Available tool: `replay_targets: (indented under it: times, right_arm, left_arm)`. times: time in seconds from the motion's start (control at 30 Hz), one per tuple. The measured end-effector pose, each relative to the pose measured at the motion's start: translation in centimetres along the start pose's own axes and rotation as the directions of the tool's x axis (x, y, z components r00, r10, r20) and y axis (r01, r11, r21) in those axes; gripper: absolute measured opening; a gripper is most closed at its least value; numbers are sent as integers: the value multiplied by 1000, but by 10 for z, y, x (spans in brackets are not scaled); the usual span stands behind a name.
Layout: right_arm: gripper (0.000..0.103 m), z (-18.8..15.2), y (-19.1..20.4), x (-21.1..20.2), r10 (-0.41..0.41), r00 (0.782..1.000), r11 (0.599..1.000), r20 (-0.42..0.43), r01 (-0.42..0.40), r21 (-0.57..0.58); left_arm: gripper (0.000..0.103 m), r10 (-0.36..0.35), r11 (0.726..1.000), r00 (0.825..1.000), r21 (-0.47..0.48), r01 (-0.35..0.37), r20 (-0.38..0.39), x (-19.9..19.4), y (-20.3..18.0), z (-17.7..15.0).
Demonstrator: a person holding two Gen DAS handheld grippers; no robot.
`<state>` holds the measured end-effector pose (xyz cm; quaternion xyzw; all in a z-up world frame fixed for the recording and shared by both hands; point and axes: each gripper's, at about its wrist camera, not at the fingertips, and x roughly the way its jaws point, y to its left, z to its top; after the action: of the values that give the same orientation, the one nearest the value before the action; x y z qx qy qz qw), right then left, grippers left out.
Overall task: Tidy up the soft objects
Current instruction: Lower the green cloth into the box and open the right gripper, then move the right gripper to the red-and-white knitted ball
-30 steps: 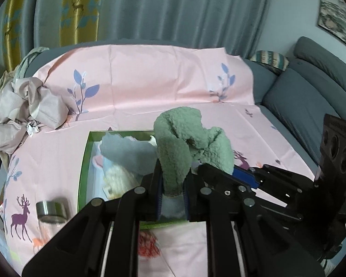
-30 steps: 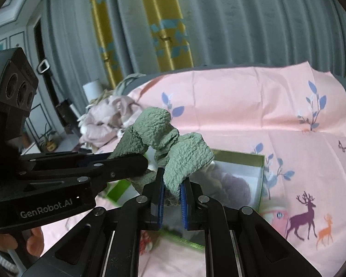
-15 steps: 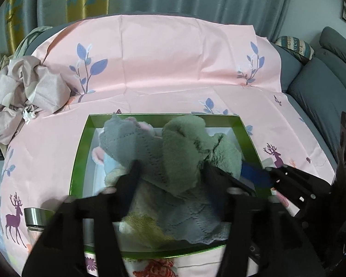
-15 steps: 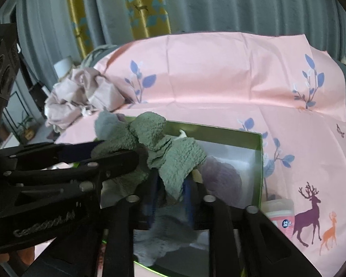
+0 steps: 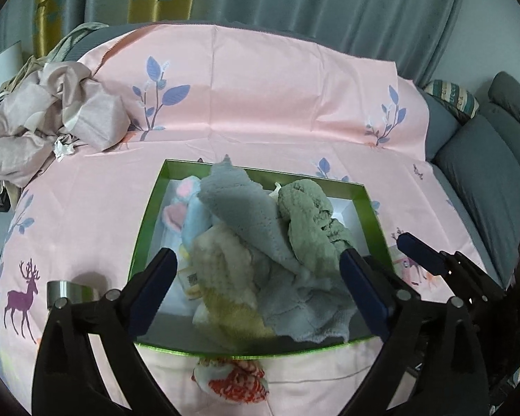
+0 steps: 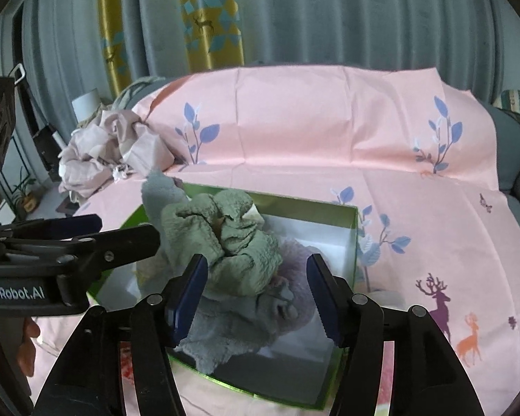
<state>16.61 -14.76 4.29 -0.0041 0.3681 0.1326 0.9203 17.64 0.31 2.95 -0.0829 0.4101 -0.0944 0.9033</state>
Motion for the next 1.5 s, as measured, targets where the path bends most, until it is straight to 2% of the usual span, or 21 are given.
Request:
replay_targets:
  times: [0.13,0.27,0.33,0.37,0.57,0.67,0.8,0.93,1.03,1.17,1.4,1.5]
  right_arm:
    - [69,-2,0,-18,16,999,1000,39,-17,25]
    - [69,-5,1,-32,26,998,999,50,-28,27]
    - [69,-8,5,-35,32,999,999,43,-33,21]
    - [69,-11,7,-37,36,999,999,40,-37,19]
    - [71,-37,19,-45,87,996,996,-2,-87,4]
    - [75,-54,22,-46,127,991,992,-35,-127,6]
    - [76,-76,26,-43,159,983,987,-86,-159,15]
    - [76,-102,31,-32,189,969,982,-156,-184,49]
    - [76,-116,36,-25,218,960,975,-177,-208,74]
    - [76,-121,46,-17,241,950,970,-197,-230,77]
    - [76,-119,60,-3,247,946,969,-209,-243,42]
    - [76,-118,67,8,245,944,969,-222,-246,24]
  left_arm:
    - [95,-5,1000,1000,-20,5,21,-17,6,-6]
    - [95,-9,999,1000,-36,10,22,-29,13,-14]
    - [96,-14,999,1000,-51,15,20,-35,17,-20]
    - [102,-18,998,1000,-57,19,17,-37,18,-23]
    - [102,-31,996,999,-81,31,8,-52,25,-47]
    - [102,-41,995,999,-97,38,-20,-54,32,-64]
    - [102,-60,987,996,-153,49,-66,-49,46,-85]
    - [102,-65,973,986,-227,29,-152,-31,62,-109]
    - [102,-84,967,979,-254,35,-184,-21,65,-123]
    - [102,-88,971,975,-236,39,-202,-15,60,-131]
    - [102,-25,988,980,-154,-5,-196,-3,51,-127]
    - [102,-33,994,984,-106,15,-175,-1,46,-122]
